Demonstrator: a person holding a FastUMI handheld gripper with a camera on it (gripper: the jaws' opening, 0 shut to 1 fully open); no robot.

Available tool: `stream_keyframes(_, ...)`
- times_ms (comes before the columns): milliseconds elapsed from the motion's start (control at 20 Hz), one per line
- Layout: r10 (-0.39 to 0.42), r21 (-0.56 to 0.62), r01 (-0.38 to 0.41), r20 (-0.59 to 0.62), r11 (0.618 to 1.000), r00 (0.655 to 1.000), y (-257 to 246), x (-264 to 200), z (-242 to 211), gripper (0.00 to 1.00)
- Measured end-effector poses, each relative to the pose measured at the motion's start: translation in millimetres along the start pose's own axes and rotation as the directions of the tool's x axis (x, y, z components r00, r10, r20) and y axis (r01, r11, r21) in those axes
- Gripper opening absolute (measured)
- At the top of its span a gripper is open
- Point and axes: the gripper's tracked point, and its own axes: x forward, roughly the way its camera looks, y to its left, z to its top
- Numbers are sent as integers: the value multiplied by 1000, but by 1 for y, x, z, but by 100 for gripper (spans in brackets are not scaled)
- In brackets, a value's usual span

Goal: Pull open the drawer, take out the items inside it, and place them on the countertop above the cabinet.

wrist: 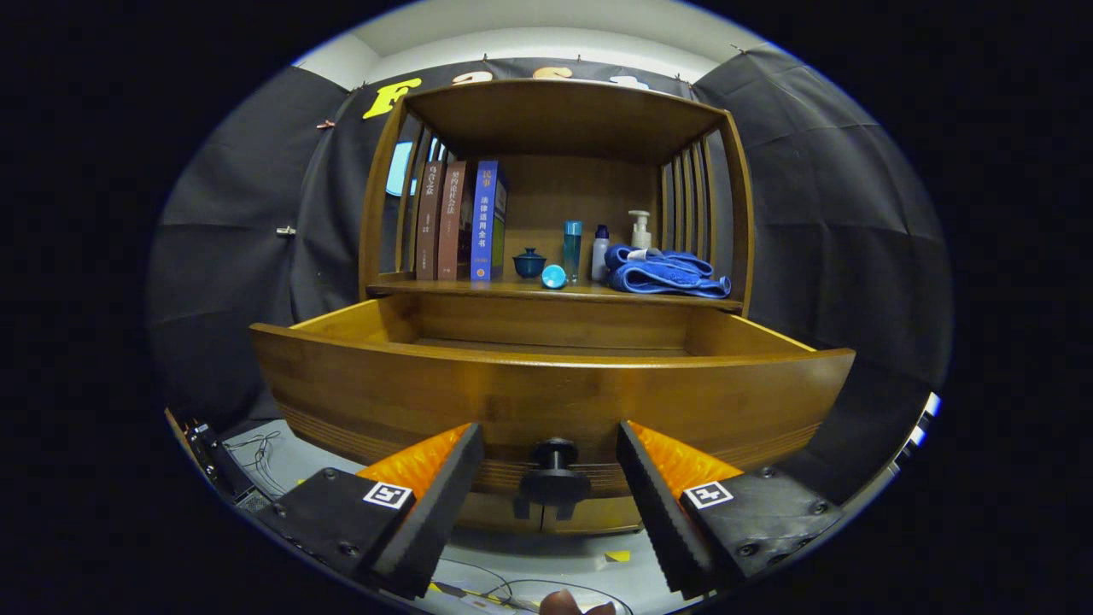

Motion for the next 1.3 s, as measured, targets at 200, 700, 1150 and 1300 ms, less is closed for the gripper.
stream_keyframes(200, -10, -6, 10, 38, 1000, 999, 1, -4, 6, 100)
stream_keyframes(700, 2, -25, -1, 23, 1000, 1000, -1, 24, 13, 100)
stream_keyframes(1150, -8, -22, 9, 24, 1000, 1000, 4, 75, 31, 100)
stream_keyframes(1300, -12, -30, 13, 24, 999, 1000, 5, 93, 34, 100)
